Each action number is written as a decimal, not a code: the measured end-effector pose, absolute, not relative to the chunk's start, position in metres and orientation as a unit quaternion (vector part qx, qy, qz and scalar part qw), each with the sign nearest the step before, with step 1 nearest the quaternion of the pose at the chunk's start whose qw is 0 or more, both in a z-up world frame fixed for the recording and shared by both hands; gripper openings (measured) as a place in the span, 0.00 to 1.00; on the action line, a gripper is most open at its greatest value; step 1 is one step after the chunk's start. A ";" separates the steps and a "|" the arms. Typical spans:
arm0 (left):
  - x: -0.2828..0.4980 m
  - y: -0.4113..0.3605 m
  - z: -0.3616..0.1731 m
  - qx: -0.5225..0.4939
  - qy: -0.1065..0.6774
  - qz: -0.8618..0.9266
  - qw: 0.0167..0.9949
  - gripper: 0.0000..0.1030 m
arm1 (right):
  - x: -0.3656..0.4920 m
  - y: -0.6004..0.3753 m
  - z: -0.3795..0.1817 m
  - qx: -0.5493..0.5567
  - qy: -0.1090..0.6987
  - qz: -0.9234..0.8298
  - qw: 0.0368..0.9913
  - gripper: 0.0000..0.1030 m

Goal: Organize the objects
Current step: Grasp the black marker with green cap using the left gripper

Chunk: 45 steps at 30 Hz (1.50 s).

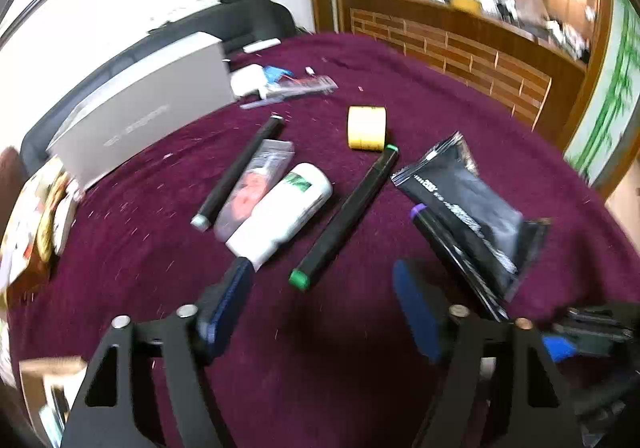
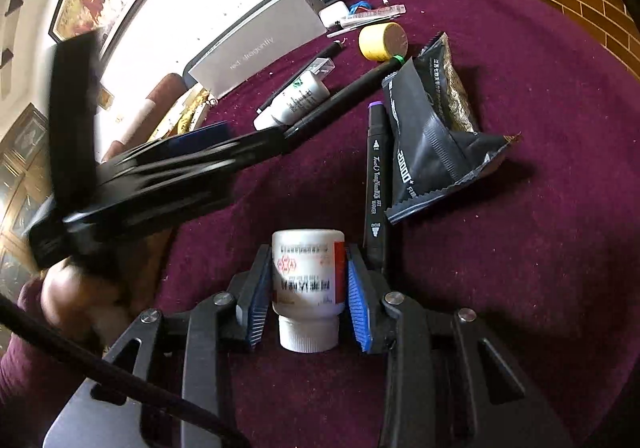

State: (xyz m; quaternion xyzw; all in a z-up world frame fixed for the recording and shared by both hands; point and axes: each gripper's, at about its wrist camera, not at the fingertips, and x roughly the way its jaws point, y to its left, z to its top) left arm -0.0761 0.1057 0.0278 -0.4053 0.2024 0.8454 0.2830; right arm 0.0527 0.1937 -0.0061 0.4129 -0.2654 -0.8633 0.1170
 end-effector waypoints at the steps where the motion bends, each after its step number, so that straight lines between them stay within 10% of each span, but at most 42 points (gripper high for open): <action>1: -0.079 0.110 0.023 -0.408 0.210 0.843 0.282 0.61 | 0.052 0.194 -0.006 0.413 -0.266 -0.863 0.120 0.31; 6: -0.087 0.128 0.003 -0.414 0.216 0.837 0.285 0.60 | 0.047 0.198 -0.006 0.414 -0.279 -0.857 0.132 0.31; 10: -0.089 0.131 0.005 -0.439 0.180 0.830 0.294 0.17 | 0.046 0.200 -0.006 0.414 -0.290 -0.852 0.137 0.31; 12: -0.080 0.131 0.006 -0.441 0.191 0.828 0.290 0.11 | 0.045 0.200 -0.006 0.413 -0.291 -0.852 0.137 0.31; 24: -0.002 0.010 0.010 -0.494 0.106 0.826 0.251 0.12 | 0.046 0.190 -0.007 0.412 -0.269 -0.861 0.128 0.31; 30: 0.009 0.036 0.004 -0.433 0.146 0.862 0.219 0.34 | 0.046 0.186 -0.006 0.409 -0.239 -0.874 0.114 0.31; 33: 0.012 0.035 0.002 -0.420 0.129 0.872 0.214 0.33 | 0.049 0.177 -0.004 0.412 -0.206 -0.882 0.099 0.32; 35: 0.014 0.028 0.005 -0.432 0.116 0.867 0.219 0.12 | 0.049 0.171 -0.003 0.415 -0.187 -0.886 0.084 0.32; 45: 0.052 -0.042 0.031 -0.439 0.014 0.868 0.233 0.11 | 0.053 0.141 0.000 0.453 -0.109 -0.883 0.050 0.31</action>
